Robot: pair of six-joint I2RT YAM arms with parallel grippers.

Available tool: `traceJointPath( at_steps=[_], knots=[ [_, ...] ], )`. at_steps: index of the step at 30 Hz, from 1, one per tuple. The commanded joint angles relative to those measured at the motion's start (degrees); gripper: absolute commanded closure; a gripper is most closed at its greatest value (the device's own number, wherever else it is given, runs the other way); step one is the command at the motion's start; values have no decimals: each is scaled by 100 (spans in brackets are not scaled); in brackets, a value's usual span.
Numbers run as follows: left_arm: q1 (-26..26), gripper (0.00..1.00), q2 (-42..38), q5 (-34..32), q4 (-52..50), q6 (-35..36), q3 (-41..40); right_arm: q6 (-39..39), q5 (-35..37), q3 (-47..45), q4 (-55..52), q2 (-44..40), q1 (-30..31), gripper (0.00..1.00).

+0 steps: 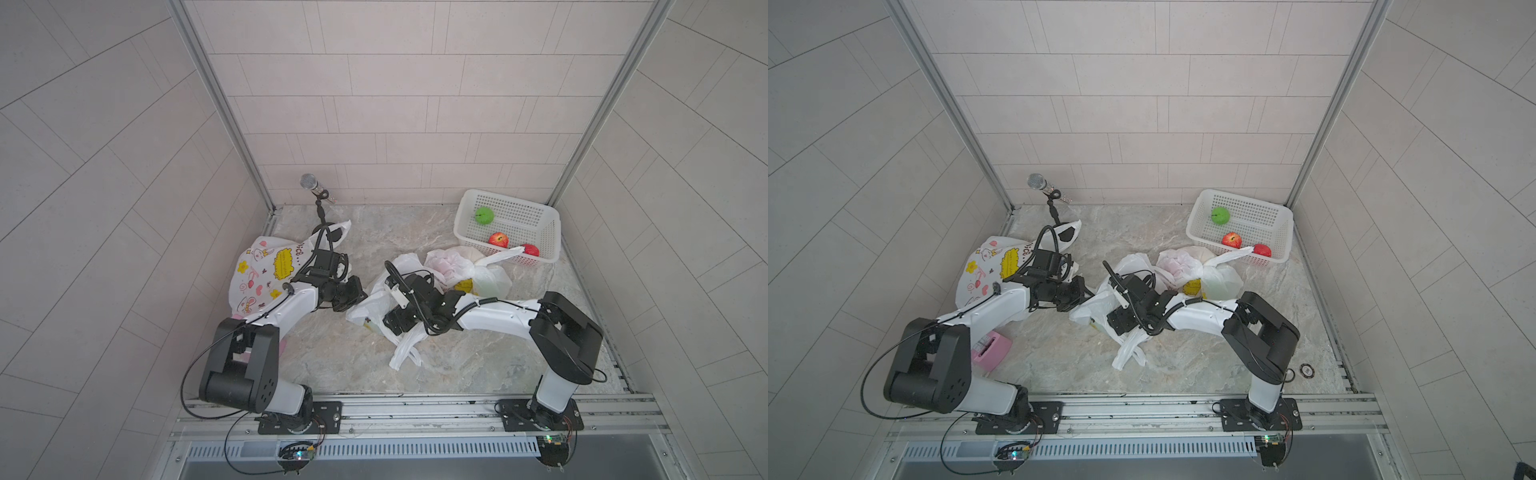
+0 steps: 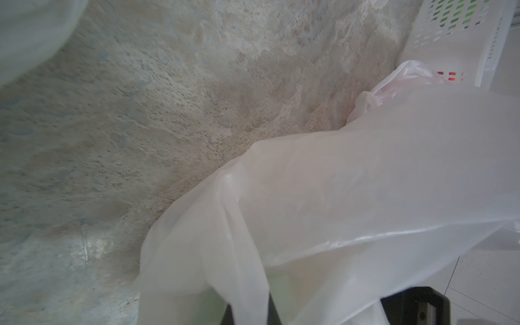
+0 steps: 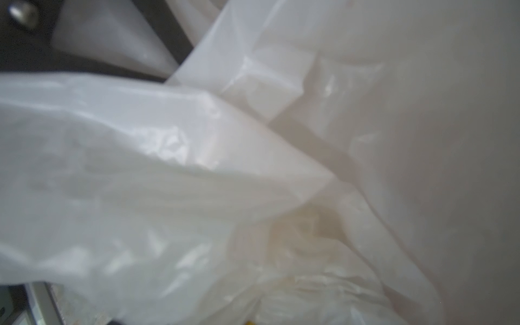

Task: Untie the knot of a plastic bag & take out the apple
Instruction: Pick up the apple from the plastic bag.

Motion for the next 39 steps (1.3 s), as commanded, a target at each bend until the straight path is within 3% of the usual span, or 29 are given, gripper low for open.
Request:
traceJointPath(
  at_steps=[1,4,8,11,15,20,25,32,39],
  knots=[
    [-17,91,25,-16,-22,98,59,41,-693,-381,96,-421,178,11],
    [2,92,43,-16,-64,133,90,27,-810,-679,-110,-804,286,6],
    [27,92,52,-59,-97,166,96,-12,-862,-1118,-291,-1361,296,9],
    [39,92,74,-61,-121,187,104,-40,-777,-1345,-500,-1694,273,22],
    [38,92,87,-63,-132,202,81,153,-461,-1547,-506,-1971,113,51],
    [43,92,110,-47,-124,196,79,150,-91,-1225,-420,-1703,77,59],
    [38,92,69,-25,-99,171,43,150,-114,-488,-499,-952,69,57],
    [33,92,59,42,-41,160,-13,307,-75,144,-533,-46,111,25],
    [39,92,122,120,52,142,-50,326,-95,472,-714,434,182,16]
  ],
)
